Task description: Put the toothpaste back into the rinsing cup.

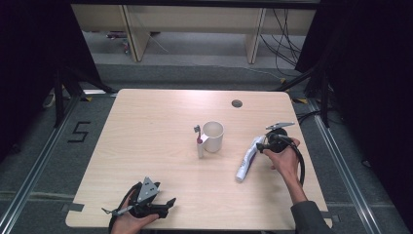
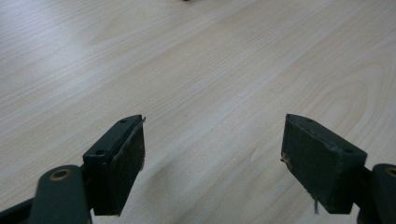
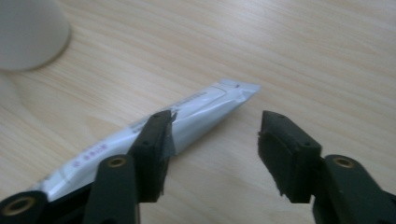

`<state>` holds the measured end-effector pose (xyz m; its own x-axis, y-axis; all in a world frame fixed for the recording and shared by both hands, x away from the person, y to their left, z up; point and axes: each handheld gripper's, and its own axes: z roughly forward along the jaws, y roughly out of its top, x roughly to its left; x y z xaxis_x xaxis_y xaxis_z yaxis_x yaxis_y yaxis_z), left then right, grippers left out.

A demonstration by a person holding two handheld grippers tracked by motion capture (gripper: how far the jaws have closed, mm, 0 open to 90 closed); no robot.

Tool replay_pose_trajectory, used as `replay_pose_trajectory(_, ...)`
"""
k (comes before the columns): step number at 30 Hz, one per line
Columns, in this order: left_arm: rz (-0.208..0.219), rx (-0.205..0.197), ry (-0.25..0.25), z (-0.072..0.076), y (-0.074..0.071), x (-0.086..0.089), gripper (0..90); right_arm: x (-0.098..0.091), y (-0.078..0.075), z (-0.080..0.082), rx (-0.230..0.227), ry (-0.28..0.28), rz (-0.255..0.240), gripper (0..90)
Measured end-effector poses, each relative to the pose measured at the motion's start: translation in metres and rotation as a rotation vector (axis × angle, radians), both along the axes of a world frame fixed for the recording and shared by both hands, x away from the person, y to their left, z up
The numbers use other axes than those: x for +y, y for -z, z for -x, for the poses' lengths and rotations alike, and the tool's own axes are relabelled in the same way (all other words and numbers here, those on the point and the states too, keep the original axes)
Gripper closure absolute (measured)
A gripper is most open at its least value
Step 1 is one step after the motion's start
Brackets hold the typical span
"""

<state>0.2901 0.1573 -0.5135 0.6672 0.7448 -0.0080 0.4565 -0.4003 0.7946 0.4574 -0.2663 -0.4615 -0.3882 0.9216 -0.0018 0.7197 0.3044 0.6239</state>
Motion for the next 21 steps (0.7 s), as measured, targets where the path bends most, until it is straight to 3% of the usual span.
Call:
replay_pose_trajectory(1, 0.009, -0.001, -0.004, 0.0, 0.0, -0.001, 21.2, 0.001, 0.0, 0.001, -0.012, -0.011, 0.005, 39.4)
replay_pose_trajectory(3, 0.008, -0.003, -0.004, 0.0, 0.0, -0.001, 21.2, 0.011, 0.003, 0.007, 0.028, 0.009, -0.059, 34.6)
replay_pose_trajectory(9, -0.004, 0.0, -0.003, 0.0, 0.0, 0.0, 21.2, 0.019, 0.008, 0.01, 0.041, -0.021, -0.063, 33.3)
replay_pose_trajectory(15, 0.001, -0.003, -0.003, 0.0, 0.0, -0.001, 21.1, 0.031, 0.012, 0.015, 0.063, 0.003, -0.08, 32.0)
replay_pose_trajectory(16, 0.001, -0.002, -0.003, 0.001, 0.0, -0.001, 21.2, 0.031, 0.014, 0.013, 0.072, -0.037, -0.107, 30.7)
replay_pose_trajectory(18, -0.003, 0.002, 0.0, 0.001, 0.0, -0.001, 21.2, 0.034, 0.014, 0.015, 0.086, 0.0, -0.068, 30.1)
replay_pose_trajectory(19, -0.001, 0.003, 0.004, 0.001, -0.001, -0.001, 21.2, 0.035, 0.016, 0.013, 0.058, -0.004, -0.067, 29.8)
replay_pose_trajectory(20, 0.01, 0.003, 0.003, 0.001, 0.0, -0.001, 21.1, 0.037, 0.015, 0.015, 0.09, -0.002, -0.066, 29.3)
replay_pose_trajectory(21, 0.016, 0.0, 0.007, 0.001, 0.0, -0.002, 21.1, 0.036, 0.015, 0.014, 0.082, -0.02, -0.045, 28.7)
